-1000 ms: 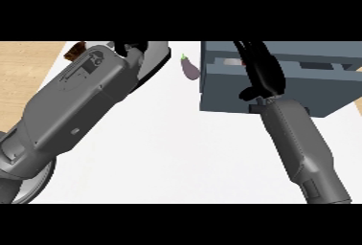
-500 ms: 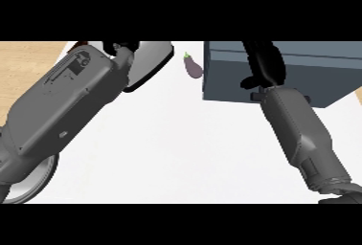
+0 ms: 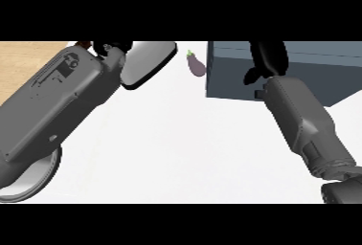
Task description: Pick up the can, place it into the drawer and close the drawer
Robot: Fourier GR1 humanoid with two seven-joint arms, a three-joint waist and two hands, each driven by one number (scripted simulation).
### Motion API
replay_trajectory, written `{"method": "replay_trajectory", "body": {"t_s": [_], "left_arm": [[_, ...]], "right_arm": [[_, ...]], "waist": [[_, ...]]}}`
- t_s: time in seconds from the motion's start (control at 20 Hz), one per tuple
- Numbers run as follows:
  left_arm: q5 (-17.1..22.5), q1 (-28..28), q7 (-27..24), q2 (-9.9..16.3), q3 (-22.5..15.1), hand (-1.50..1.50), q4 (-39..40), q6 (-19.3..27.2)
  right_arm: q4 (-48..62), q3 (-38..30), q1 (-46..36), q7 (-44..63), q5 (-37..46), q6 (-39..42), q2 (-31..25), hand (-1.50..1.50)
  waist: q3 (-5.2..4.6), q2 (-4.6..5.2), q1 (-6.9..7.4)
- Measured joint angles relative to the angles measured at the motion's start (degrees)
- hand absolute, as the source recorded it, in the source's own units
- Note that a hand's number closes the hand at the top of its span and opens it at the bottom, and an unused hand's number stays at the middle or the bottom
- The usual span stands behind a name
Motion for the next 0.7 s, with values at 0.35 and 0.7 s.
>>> {"method": "replay_trajectory", "body": {"t_s": [0.35, 0.7], "left_arm": [[-0.6, 1.0, 1.7, 1.3, 0.0, -1.50, -3.3, 0.1], [-1.3, 2.6, 2.1, 1.4, -0.2, -1.50, -5.7, 0.4]], "right_arm": [[4.9, -0.7, -3.7, 0.7, 0.6, 2.1, -2.4, -1.50], [7.1, -5.5, -5.4, -7.0, -4.6, 7.2, -2.7, -1.50]], "waist": [[0.42, 0.76, 0.82], [0.57, 0.90, 0.64]]}}
